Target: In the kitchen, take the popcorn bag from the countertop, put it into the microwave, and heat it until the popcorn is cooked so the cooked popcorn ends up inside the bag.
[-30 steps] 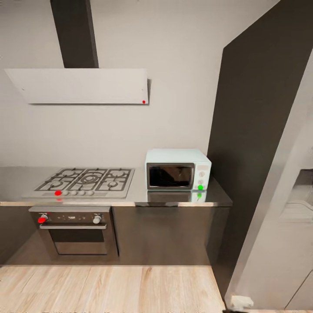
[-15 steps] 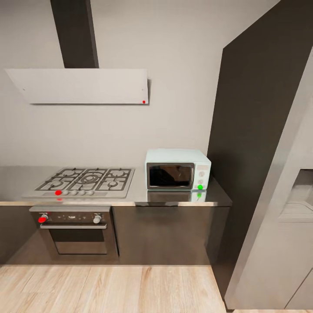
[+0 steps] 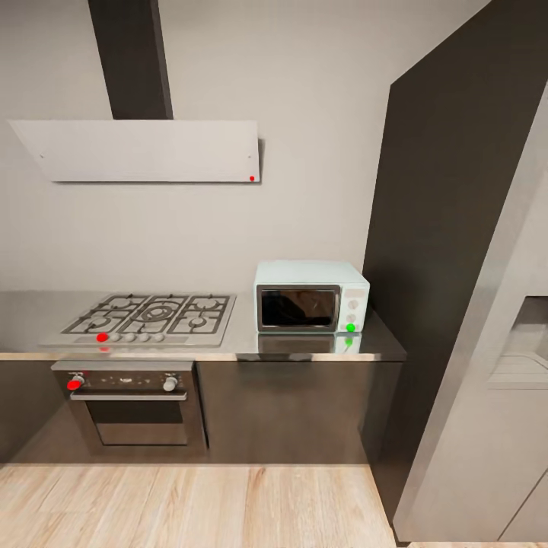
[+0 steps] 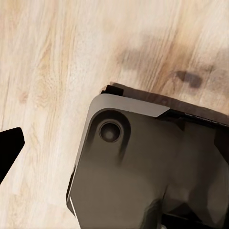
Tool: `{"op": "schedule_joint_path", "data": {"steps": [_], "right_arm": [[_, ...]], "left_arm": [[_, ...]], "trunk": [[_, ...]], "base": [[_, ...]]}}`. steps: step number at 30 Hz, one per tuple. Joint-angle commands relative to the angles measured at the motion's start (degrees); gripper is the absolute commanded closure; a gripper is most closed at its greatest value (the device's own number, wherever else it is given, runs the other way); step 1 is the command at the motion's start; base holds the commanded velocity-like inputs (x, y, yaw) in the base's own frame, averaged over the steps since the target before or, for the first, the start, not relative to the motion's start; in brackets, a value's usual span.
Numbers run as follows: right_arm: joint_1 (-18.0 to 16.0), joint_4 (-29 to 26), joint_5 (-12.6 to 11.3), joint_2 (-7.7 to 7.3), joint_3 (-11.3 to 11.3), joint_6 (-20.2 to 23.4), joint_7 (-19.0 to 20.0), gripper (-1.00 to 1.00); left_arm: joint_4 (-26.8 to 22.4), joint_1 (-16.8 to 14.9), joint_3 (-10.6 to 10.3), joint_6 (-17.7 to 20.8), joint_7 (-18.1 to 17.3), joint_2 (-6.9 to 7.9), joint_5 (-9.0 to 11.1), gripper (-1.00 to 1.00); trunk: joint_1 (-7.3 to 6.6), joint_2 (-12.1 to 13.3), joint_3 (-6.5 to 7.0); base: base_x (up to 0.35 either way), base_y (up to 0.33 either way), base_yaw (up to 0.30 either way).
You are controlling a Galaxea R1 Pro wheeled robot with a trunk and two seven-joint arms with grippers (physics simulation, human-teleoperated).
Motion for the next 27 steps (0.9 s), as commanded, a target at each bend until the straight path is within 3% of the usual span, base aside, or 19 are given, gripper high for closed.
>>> {"op": "schedule_joint_path", "data": {"steps": [1,27], "right_arm": [[-0.08,0.15,0.28,-0.01,-0.47,-0.30,0.15,1.00],[-0.08,0.15,0.28,-0.01,-0.47,-0.28,0.15,1.00]], "left_arm": [[0.04,-0.05,0.02,-0.19,0.14,-0.02,0.22,-1.00],[0.04,-0.05,0.02,-0.19,0.14,-0.02,0.22,-1.00]], "trunk": [[0.02,-0.10,-0.11],[0.02,-0.10,-0.11]], "base": [[0.000,0.000,0.000],[0.000,0.000,0.000]]}}
